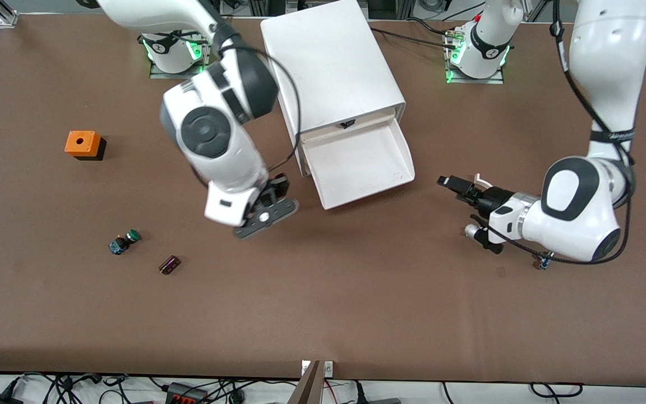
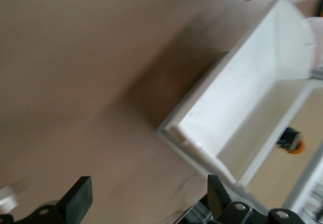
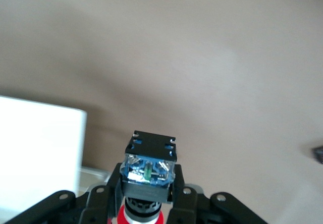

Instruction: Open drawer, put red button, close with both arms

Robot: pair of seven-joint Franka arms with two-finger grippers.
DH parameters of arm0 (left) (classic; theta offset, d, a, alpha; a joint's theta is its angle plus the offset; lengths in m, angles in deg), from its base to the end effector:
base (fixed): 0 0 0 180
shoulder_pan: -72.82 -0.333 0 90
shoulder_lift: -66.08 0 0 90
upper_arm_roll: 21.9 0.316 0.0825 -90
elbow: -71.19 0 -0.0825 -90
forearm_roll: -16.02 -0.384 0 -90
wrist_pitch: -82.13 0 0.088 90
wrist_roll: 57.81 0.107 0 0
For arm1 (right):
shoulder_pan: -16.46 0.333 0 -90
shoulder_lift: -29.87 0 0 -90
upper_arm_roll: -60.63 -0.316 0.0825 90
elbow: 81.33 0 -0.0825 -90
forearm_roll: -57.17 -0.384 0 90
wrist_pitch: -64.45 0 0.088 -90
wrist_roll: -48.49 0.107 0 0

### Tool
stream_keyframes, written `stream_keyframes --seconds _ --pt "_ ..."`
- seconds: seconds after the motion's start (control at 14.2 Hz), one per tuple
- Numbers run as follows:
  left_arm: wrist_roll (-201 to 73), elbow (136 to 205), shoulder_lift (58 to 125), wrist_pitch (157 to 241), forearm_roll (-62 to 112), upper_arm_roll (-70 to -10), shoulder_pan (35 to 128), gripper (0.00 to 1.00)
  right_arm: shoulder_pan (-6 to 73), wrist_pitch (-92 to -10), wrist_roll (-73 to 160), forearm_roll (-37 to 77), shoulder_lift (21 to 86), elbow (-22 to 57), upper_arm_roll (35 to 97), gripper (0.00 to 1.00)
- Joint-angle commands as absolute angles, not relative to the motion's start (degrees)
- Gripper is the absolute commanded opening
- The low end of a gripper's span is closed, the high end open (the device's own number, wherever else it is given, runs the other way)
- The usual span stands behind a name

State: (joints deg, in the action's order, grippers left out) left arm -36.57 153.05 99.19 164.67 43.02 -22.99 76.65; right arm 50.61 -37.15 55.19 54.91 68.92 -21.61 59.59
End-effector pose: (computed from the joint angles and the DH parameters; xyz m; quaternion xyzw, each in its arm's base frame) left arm 0.6403 -0.1066 0.3400 0.9163 -0.1764 -0.2351 0.2721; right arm 0.6122 0.4306 0.4471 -0.9700 -0.2404 -0.0142 0.0323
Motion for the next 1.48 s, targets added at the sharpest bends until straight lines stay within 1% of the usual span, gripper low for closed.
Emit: stream_keyframes --seconds 0.0,0.14,0.28,0.42,0.77,1.27,1.34,1.41 --pt "-38.7 153.9 95.7 164.8 30.4 -22.6 76.6 1.00 53.6 -39.8 60.2 54.3 69.8 -22.6 59.7 0.00" --pt "-39.1 153.2 94.6 165.1 20.8 -22.3 76.1 1.00 56.7 -41.8 64.5 54.3 70.7 -22.6 59.7 0.00" --pt "-39.3 151.9 94.6 165.1 18.8 -22.3 74.8 1.00 59.7 -45.2 68.4 54.3 72.0 -22.6 59.7 0.00" --pt "-40.9 151.3 94.8 165.1 18.1 -21.7 74.4 1.00 61.1 -47.5 69.3 54.3 73.6 -22.6 59.7 0.00" --pt "-43.4 151.3 95.0 165.1 15.2 -22.3 75.3 1.00 64.0 -48.0 69.3 54.4 76.6 -22.6 59.7 0.00" --pt "-43.4 151.3 95.1 165.2 15.2 -22.4 75.4 1.00 64.8 -50.1 69.3 54.3 79.1 -22.6 59.7 0.00" --pt "-43.4 151.3 95.1 165.2 15.2 -22.4 75.4 1.00 64.9 -50.1 69.4 54.3 79.2 -22.6 59.7 0.05" --pt "-43.4 151.3 95.1 165.2 15.2 -22.4 75.4 1.00 64.9 -50.1 69.9 54.3 79.2 -22.7 59.6 0.50"
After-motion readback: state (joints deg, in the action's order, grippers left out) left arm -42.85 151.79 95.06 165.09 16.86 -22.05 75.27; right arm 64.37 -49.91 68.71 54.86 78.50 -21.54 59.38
